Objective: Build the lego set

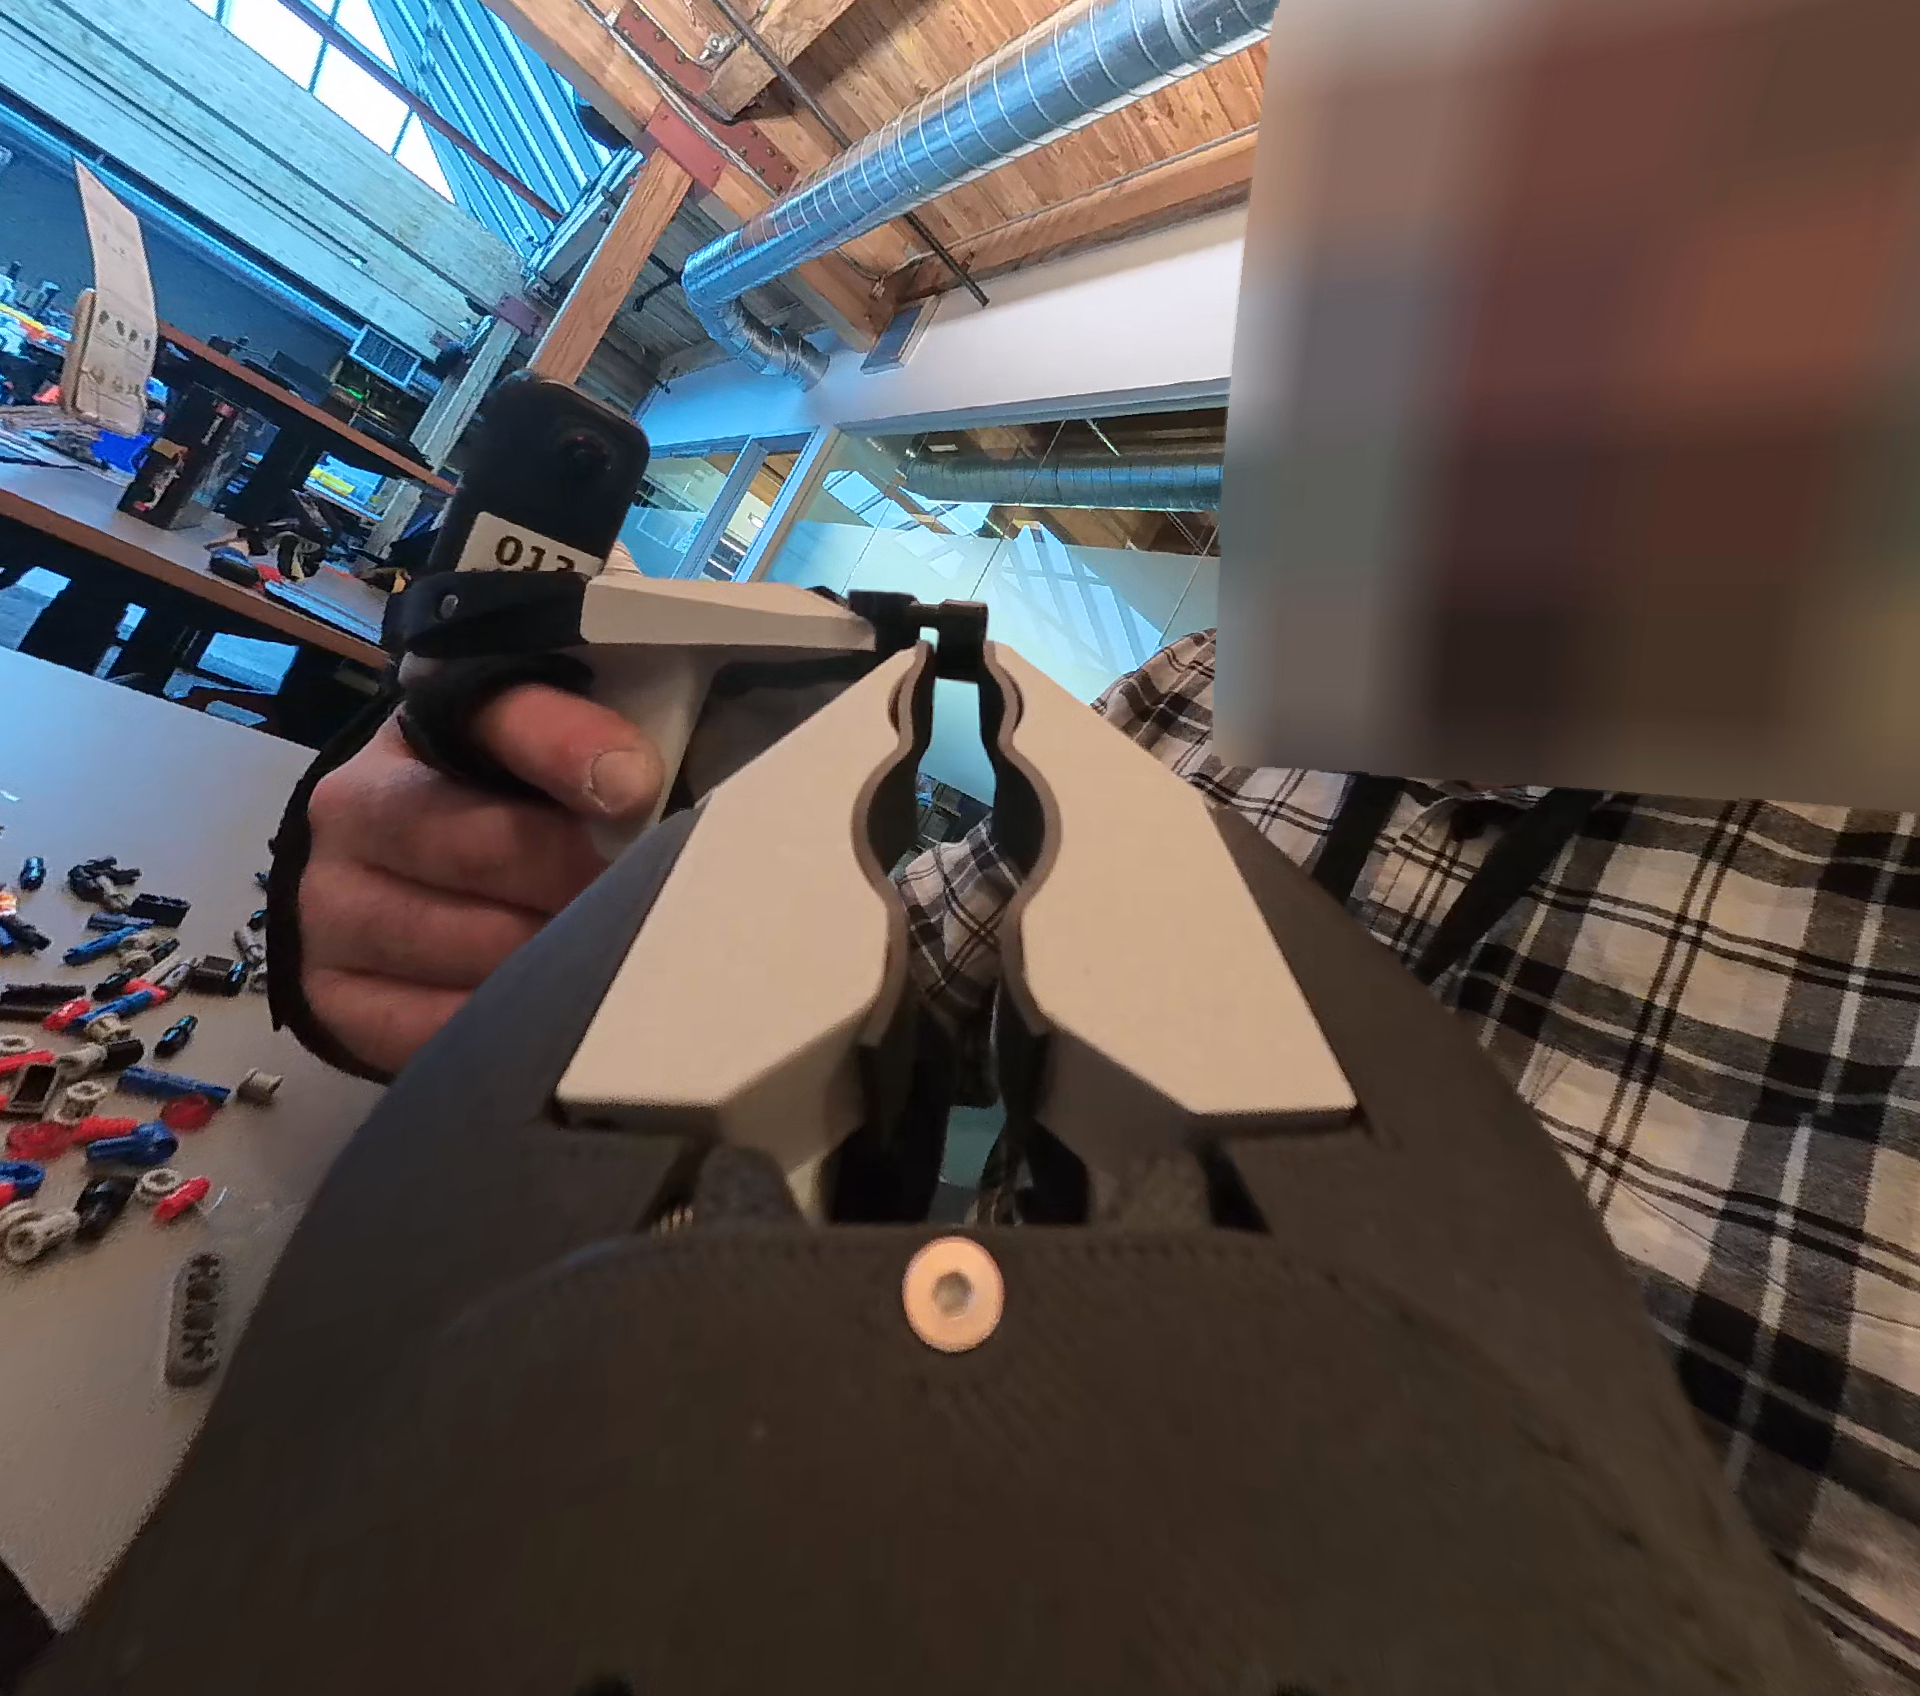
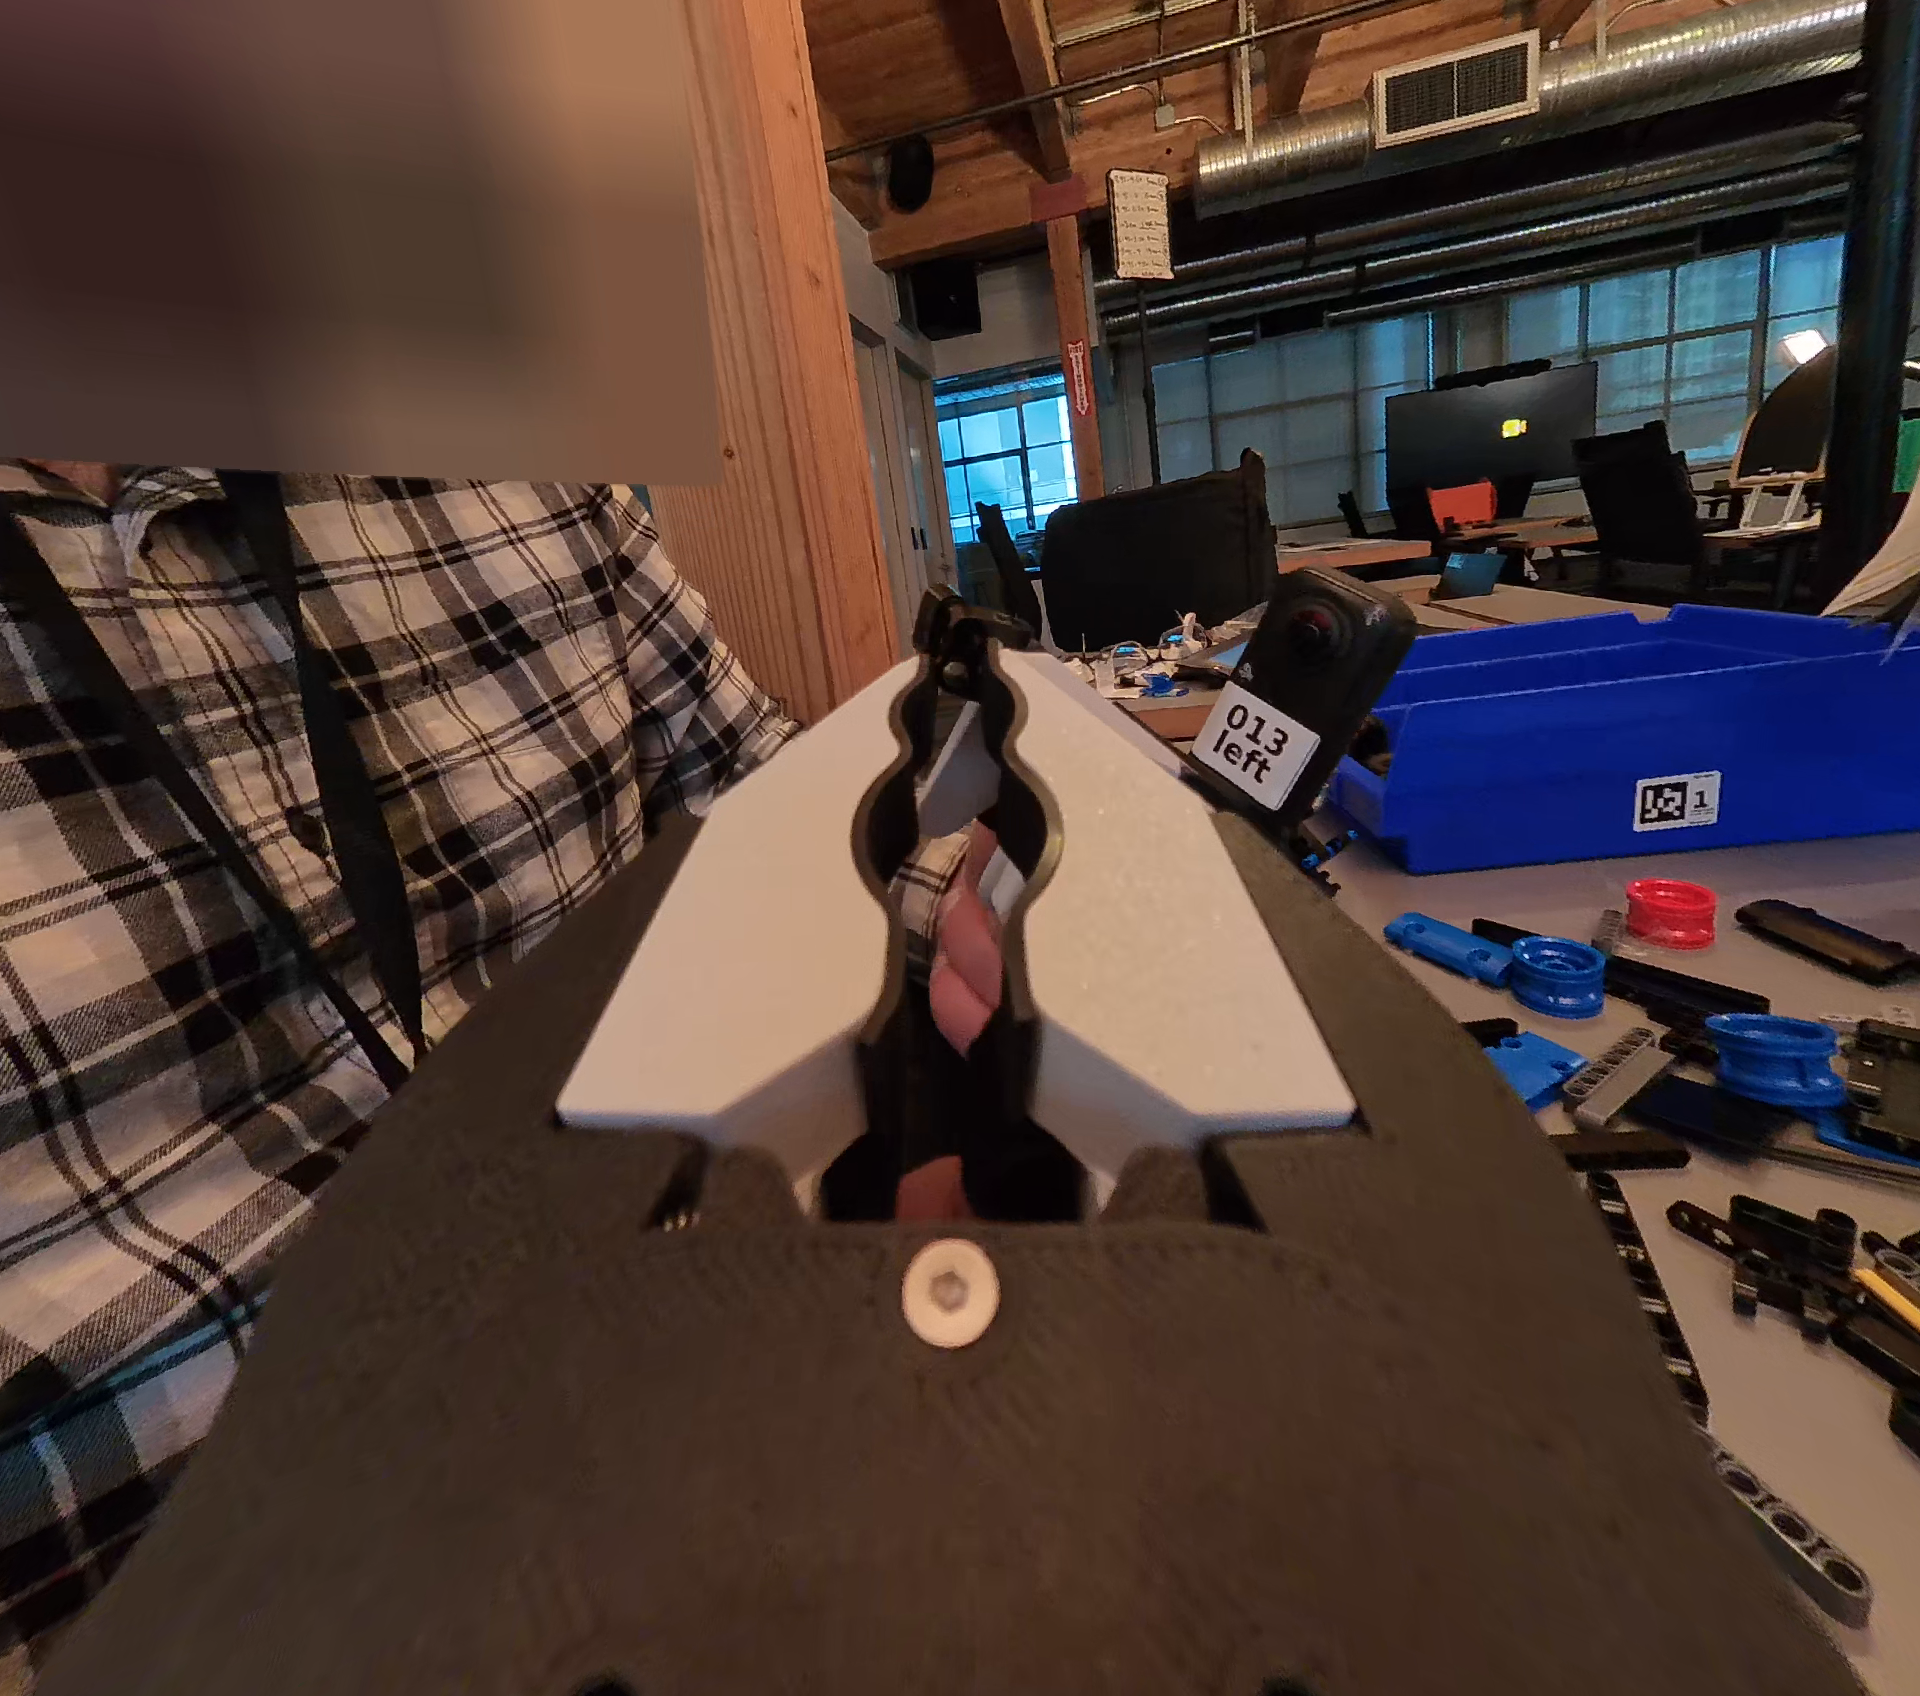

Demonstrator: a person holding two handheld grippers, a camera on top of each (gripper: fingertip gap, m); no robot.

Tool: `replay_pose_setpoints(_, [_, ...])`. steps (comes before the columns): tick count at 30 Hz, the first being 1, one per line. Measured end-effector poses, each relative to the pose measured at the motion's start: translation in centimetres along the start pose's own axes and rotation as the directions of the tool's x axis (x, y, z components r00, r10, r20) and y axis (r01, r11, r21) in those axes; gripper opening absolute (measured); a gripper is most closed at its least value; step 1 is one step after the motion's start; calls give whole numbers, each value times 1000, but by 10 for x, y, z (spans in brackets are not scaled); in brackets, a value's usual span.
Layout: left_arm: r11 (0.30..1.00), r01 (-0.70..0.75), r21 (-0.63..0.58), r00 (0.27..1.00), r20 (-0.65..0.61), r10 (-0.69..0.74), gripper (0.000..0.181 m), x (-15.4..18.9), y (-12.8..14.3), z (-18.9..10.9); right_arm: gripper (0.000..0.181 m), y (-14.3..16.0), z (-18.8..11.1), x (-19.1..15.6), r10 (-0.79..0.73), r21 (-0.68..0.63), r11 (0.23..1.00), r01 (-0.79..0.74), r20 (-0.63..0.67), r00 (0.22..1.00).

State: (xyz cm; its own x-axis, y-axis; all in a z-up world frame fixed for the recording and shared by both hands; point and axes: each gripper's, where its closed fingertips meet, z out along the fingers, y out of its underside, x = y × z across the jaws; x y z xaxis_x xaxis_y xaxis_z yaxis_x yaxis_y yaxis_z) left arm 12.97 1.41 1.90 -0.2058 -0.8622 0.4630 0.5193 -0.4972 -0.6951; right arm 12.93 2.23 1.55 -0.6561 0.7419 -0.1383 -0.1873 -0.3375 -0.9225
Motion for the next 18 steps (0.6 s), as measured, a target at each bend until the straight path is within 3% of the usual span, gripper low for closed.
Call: replay_pose_setpoints(18, [999, 32, 25, 990, 138, -36, 7, -25, -7, -14, 7, 3, -8, 25, 1, -11, 1000, -3, -128, 992])
